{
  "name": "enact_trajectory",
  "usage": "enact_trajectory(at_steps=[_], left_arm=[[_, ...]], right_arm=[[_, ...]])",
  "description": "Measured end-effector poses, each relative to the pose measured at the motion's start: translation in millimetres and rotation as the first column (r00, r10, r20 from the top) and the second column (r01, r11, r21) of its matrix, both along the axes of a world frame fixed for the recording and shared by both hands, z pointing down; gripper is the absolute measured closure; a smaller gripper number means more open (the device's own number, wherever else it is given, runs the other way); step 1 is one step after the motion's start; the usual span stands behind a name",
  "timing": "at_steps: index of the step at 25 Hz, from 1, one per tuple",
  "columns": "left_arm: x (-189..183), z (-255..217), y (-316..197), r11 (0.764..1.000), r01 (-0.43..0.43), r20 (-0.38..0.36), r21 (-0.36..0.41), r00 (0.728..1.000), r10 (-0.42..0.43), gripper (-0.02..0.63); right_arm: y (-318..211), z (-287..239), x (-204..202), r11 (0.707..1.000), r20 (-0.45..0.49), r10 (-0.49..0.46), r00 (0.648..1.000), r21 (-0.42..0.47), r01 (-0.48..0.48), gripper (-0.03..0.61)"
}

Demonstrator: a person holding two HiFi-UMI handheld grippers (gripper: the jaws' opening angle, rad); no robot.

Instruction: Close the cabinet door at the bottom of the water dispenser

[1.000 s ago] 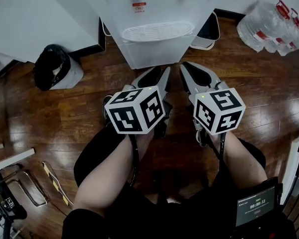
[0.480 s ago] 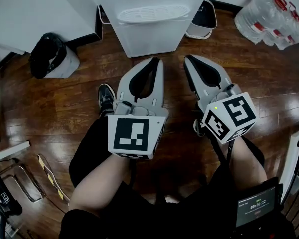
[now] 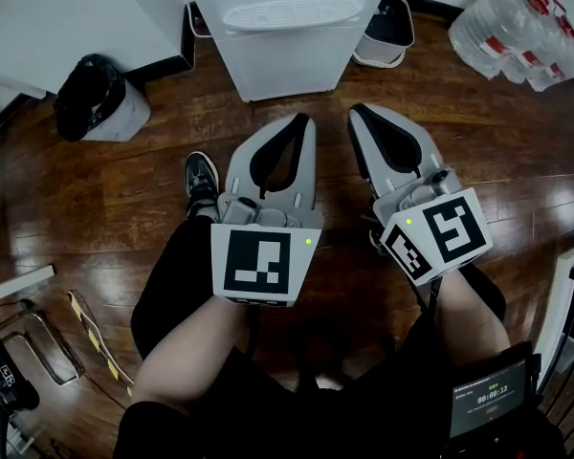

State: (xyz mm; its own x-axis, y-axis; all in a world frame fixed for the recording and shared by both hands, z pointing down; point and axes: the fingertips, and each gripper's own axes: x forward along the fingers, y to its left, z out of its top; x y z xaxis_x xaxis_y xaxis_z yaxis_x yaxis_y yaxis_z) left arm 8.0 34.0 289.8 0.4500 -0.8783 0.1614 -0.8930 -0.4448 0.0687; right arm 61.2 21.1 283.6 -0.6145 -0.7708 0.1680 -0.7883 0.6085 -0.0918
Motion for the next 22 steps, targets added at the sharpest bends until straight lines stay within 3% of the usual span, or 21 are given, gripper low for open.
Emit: enact_trajectory(at_steps=[22], left_arm=[[11, 5, 0, 0.999, -0.033, 0.04, -0.009, 0.999, 0.034, 0.594]], right_arm=[[1, 3, -2, 1.0, -0.017, 0.001, 1.0, 0.005, -0.001, 0.574]])
